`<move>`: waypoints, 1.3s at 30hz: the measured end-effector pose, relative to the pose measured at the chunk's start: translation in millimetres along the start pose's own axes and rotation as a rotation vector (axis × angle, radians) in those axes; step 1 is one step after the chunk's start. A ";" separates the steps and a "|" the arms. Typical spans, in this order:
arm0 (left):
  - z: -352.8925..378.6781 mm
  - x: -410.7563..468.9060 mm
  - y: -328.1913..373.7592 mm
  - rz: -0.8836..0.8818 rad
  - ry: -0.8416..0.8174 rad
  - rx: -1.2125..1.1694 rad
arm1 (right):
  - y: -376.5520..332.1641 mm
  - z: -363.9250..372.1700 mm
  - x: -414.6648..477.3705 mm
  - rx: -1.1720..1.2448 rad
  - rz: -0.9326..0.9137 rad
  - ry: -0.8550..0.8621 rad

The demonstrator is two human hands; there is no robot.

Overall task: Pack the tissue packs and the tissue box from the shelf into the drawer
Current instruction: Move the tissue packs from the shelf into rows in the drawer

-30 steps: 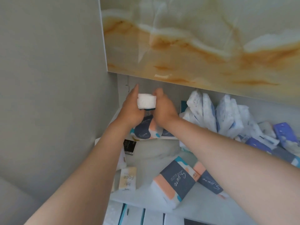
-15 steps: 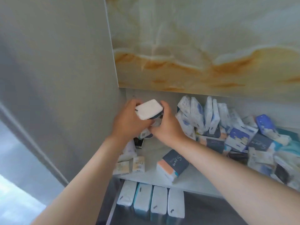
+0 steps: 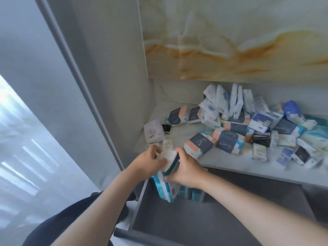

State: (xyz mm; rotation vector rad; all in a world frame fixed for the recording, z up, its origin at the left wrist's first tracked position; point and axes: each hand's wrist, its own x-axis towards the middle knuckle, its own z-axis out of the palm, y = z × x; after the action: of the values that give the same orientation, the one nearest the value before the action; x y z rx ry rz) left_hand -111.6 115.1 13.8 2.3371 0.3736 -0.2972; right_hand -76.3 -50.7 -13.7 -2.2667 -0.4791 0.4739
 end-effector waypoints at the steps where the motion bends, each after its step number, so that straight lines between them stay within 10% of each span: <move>1: 7.0 -1.3 -9.6 -0.041 -0.030 0.013 | 5.6 10.3 -3.4 -0.011 0.009 -0.022; 13: 54.1 12.2 -82.1 -0.189 -0.199 0.260 | 51.8 101.1 2.7 -0.072 0.106 -0.189; 25: 71.8 40.2 -104.5 0.134 -0.155 0.559 | 70.8 140.8 30.7 0.299 0.477 -0.283; 31: 66.7 43.7 -83.6 0.105 -0.227 0.693 | 75.7 114.0 33.2 0.203 0.386 -0.355; 39: 62.4 48.3 36.0 0.271 -0.083 0.478 | 76.7 -28.4 3.3 0.135 0.159 -0.044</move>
State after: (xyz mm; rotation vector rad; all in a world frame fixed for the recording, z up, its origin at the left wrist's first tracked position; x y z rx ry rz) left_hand -60.4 55.0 -22.3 2.7904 -0.0694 -0.3807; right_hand -45.3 -115.5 -52.8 -2.1770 -0.2809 0.6188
